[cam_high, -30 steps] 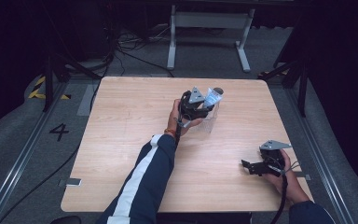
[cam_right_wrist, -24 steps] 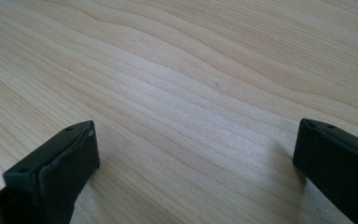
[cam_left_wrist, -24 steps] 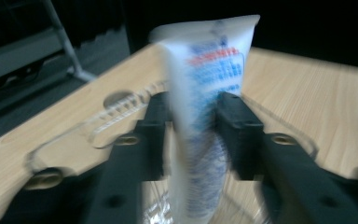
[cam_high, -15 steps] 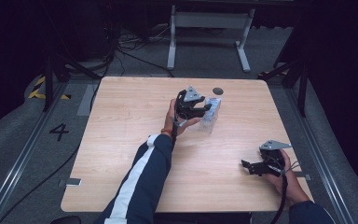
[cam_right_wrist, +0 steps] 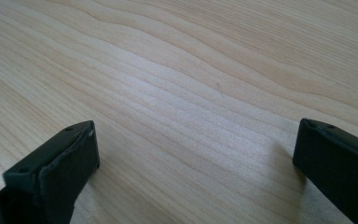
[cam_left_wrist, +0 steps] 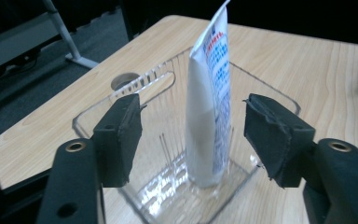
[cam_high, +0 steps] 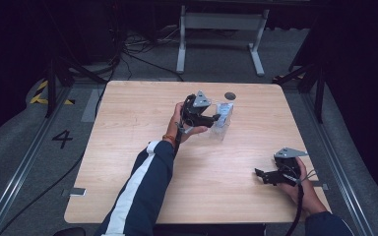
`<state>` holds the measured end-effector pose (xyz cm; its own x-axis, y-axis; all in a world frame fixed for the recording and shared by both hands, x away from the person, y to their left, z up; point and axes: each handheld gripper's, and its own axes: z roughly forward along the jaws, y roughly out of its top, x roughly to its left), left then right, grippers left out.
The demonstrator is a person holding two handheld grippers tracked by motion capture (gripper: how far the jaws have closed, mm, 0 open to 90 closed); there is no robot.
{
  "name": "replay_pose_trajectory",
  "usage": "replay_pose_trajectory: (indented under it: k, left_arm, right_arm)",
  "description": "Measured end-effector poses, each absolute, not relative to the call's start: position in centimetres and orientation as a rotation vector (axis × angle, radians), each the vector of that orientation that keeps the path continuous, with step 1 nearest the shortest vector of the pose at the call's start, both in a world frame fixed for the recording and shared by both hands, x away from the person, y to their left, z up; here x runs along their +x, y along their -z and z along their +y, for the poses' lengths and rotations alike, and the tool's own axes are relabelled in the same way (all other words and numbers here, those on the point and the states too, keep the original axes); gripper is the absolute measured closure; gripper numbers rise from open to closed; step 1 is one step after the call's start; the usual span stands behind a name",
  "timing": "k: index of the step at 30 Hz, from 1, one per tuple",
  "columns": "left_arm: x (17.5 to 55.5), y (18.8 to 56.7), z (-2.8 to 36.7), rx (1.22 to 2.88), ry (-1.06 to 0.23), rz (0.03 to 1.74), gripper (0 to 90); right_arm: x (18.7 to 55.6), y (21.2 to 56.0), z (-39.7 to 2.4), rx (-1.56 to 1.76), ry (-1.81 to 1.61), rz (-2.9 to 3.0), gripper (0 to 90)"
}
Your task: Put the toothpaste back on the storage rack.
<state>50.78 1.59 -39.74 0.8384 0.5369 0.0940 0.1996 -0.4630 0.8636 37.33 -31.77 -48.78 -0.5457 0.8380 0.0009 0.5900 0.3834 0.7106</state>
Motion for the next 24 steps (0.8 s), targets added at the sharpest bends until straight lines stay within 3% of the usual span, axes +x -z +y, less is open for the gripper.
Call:
replay_pose_trajectory:
  k: [11,24]
  left_arm:
    - [49.0,38.9,3.3,2.159,-0.485,0.51,27.1]
    - [46.3,38.4,4.6,2.298,-0.555,0.459,21.4]
  right_arm:
    - [37.4,48.8,-31.8,1.241,-0.958,2.291,0.0]
    - [37.4,48.8,-31.7,1.246,-0.961,2.291,0.0]
